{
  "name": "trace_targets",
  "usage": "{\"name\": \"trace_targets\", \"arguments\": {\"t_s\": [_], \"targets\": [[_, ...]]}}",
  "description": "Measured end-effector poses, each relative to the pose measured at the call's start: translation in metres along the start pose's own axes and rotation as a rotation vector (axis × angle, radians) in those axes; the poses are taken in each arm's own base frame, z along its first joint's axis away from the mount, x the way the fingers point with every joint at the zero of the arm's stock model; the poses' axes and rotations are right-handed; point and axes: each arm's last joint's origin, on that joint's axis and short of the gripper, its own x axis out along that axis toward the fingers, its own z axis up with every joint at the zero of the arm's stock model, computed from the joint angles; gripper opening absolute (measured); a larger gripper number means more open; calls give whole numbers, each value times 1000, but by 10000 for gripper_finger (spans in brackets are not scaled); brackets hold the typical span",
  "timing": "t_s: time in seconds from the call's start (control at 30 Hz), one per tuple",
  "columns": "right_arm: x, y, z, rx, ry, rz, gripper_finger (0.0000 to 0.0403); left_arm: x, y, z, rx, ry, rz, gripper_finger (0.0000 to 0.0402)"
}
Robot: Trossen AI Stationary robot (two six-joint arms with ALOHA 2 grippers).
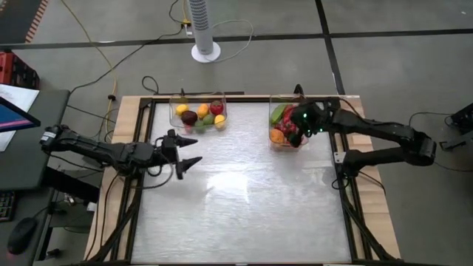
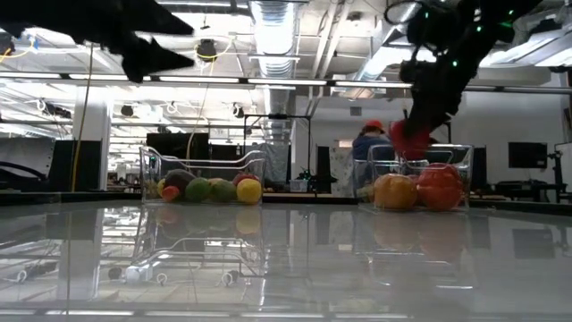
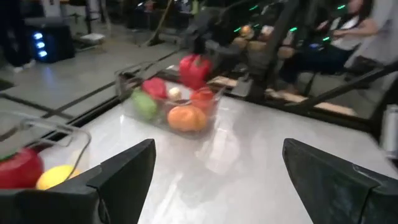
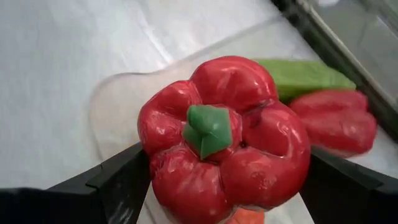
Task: Sort produce into baskets
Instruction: Put the red bell pepper into the right transparent bin, then return to Home Position
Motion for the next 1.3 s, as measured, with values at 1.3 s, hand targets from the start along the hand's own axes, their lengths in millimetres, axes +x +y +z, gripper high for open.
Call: {"name": "trace_targets", "arguments": {"t_s": [1.3], "targets": [[-49, -2, -12, -12, -283, -2, 377, 22, 9, 3, 259, 73, -69, 338]]}}
